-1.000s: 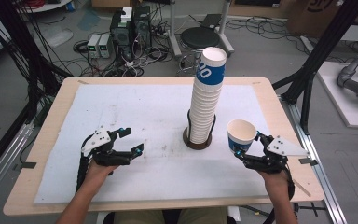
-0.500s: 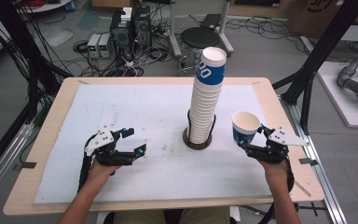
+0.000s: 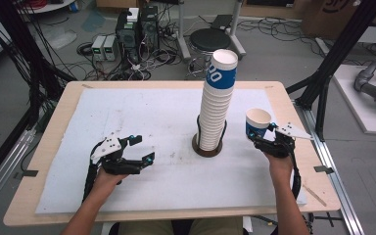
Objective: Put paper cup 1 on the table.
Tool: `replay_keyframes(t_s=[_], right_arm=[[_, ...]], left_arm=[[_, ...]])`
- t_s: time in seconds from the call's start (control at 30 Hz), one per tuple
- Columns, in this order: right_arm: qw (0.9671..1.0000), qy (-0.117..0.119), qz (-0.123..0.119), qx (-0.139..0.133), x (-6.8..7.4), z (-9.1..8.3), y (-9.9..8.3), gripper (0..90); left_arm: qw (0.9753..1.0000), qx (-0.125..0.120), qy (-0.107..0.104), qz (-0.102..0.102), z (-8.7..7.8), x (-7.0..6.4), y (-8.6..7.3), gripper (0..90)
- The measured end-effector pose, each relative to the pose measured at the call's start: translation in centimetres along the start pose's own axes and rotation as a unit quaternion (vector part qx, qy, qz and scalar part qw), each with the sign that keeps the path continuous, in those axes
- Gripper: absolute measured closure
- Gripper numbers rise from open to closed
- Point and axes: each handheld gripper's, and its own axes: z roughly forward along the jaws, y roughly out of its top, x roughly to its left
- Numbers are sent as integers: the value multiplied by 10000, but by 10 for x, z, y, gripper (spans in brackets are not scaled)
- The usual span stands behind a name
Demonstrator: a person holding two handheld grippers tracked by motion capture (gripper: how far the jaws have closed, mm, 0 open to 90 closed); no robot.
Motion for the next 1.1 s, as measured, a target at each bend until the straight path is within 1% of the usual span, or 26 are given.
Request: replay_keyframes(t_s=[0.1,0.17,0.2,0.27,0.47,0.57,0.6,0.63,0.67,0.7,0.8,0.87,1.0,1.1], right_arm=[[9999,-78,16,140,-2,7,-3,270],[9996,-104,78,269,-3,11,-5,269],[9993,-84,117,352,-3,13,-7,268],[9990,-102,138,418,-3,15,-10,266],[9981,-73,203,575,-5,17,-17,263],[9976,-71,145,676,-3,16,-17,263],[9972,-56,157,731,-3,16,-17,262],[9969,-31,173,770,-3,17,-18,262],[9965,-20,125,824,-2,17,-18,262],[9966,-20,79,823,-2,17,-18,261],[9963,13,118,852,-1,16,-18,261],[9965,3,99,835,-2,16,-18,262],[9960,17,97,892,-2,14,-18,262],[9959,17,189,884,-5,9,-23,262]], left_arm=[[10000,20,-14,7,0,0,0,174],[10000,26,-19,-1,1,0,-1,174],[10000,28,-18,3,1,0,-1,173],[10000,38,-22,4,1,0,-1,174],[10000,53,-35,-6,1,0,-1,174],[10000,64,-30,-1,1,0,-1,174],[10000,69,-48,-2,1,0,-1,174],[10000,60,-24,-7,2,0,-1,174],[10000,62,-24,5,2,0,-1,174],[10000,70,-31,9,2,0,-1,174],[10000,68,-28,14,2,-1,-2,174],[10000,78,-37,18,2,-1,-1,174],[10000,81,-31,18,1,-1,-1,174],[10000,85,-30,11,1,-1,-1,174]])
